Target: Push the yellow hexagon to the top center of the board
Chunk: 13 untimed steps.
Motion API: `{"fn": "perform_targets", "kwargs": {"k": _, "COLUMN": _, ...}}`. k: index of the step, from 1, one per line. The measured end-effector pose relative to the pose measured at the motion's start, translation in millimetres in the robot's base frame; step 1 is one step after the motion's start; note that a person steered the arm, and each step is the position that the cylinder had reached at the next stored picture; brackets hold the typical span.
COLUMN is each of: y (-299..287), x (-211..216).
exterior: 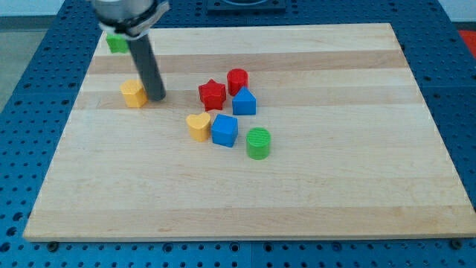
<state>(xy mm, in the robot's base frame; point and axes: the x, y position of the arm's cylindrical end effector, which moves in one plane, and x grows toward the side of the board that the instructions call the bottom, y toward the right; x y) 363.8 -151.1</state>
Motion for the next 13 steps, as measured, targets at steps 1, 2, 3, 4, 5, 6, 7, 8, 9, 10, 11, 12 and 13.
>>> {"fn": "perform_targets", "kwargs": {"k": 1, "y": 10, "x": 4}}
{"fn": "perform_targets", "kwargs": {"k": 2, "y": 5, "x": 33}}
{"fn": "perform_targets", "kwargs": {"k": 3, "y": -21, "x": 42}}
{"fn": "perform_targets", "kwargs": {"k": 4, "y": -57, "x": 42}}
{"fn": "perform_targets", "kwargs": {"k": 5, "y": -87, "x": 39}}
{"fn": "perform_targets", "kwargs": {"k": 6, "y": -82, "x": 9}}
{"fn": "perform_targets", "kwargs": {"k": 7, "y": -37, "x": -25}}
{"fn": "perform_targets", "kwargs": {"k": 8, "y": 5, "x": -50}}
{"fn": "perform_targets", "kwargs": {"k": 9, "y": 0, "x": -48}}
{"fn": "perform_targets", "kwargs": {"k": 10, "y": -47, "x": -48}}
{"fn": "perform_targets", "kwargs": {"k": 11, "y": -44, "x": -73}}
{"fn": "perform_targets", "kwargs": {"k": 12, "y": 14, "x": -98}}
{"fn": "perform_targets", "kwargs": {"k": 13, "y": 62, "x": -111}}
